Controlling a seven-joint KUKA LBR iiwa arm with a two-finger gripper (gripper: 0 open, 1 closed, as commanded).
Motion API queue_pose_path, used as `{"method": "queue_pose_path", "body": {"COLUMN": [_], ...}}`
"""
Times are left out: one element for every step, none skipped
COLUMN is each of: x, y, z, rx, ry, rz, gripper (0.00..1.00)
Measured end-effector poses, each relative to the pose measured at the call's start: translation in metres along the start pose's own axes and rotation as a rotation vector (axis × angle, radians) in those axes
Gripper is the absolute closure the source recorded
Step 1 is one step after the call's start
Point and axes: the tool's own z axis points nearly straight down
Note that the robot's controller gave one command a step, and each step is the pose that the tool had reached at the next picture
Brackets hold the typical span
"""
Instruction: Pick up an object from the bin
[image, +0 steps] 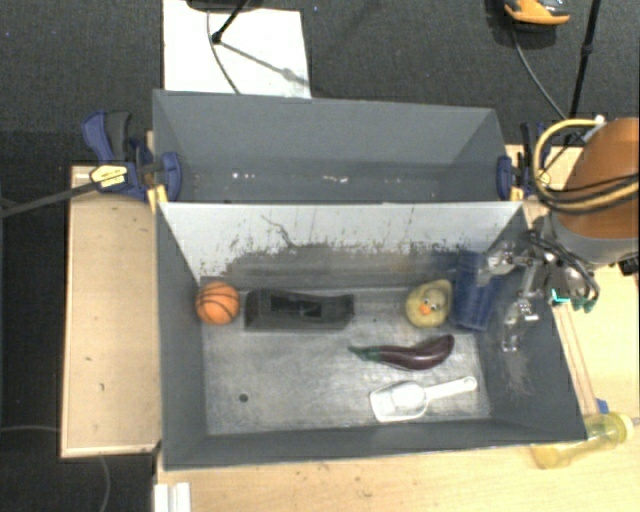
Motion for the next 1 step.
{"method": "queue_pose_path", "body": {"x": [-0.0019], "y": [0.0004], "z": [-0.0044], "rx": [0.002], "ry": [-0.008], "rz": [-0.004], "gripper": [0.0]}}
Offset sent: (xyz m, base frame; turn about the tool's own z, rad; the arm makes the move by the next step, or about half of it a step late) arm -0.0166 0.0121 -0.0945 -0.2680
